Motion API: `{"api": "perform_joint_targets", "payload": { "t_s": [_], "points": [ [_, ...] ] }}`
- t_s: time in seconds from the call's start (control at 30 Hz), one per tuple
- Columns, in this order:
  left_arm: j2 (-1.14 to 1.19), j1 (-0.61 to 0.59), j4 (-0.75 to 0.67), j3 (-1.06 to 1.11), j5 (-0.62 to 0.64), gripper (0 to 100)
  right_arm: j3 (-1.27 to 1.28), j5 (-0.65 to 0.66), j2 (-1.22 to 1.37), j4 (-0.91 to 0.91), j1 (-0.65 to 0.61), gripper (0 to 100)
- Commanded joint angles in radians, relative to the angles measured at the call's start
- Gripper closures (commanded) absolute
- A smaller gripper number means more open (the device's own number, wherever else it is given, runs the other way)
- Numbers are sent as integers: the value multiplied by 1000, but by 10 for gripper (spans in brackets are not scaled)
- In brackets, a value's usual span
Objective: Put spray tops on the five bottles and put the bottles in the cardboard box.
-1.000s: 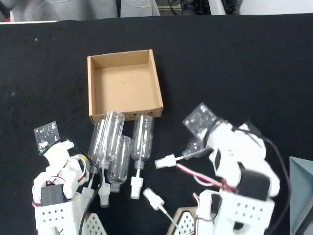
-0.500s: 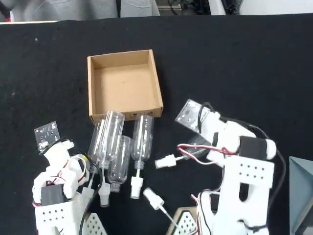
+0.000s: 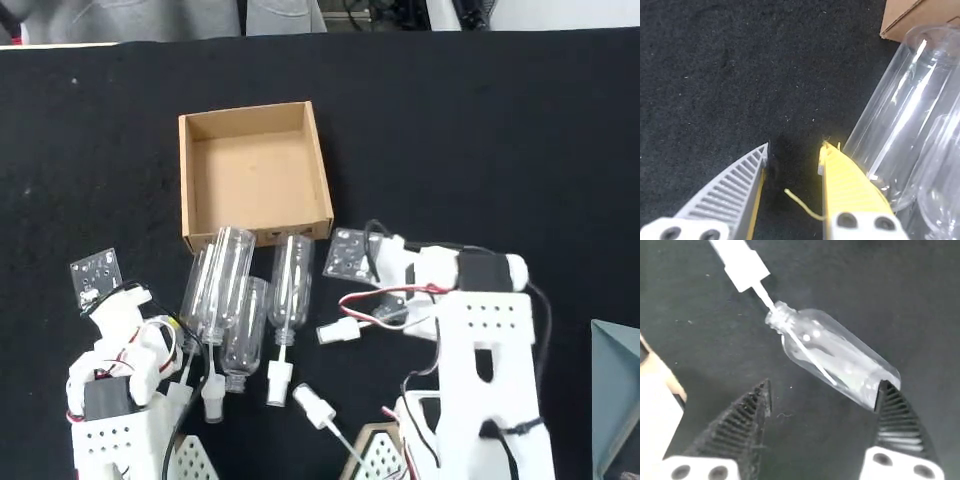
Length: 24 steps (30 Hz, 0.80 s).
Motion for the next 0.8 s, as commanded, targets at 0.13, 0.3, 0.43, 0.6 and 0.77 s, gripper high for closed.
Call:
{"api": "perform_joint_targets", "payload": {
  "t_s": [0.13, 0.3, 0.43, 0.6, 0.77],
  "points": [
    [-8, 5, 6, 22, -9, 848, -61, 83, 136, -69, -37, 701],
    [-8, 5, 6, 22, -9, 848, -61, 120, 229, -121, -32, 701],
    [-8, 5, 6, 22, -9, 848, -59, 121, 297, -176, -31, 701],
    [-8, 5, 6, 22, -9, 848, -59, 121, 371, -249, -31, 704],
    [-8, 5, 6, 22, -9, 848, -48, 115, 447, -308, -31, 705]
  ]
}}
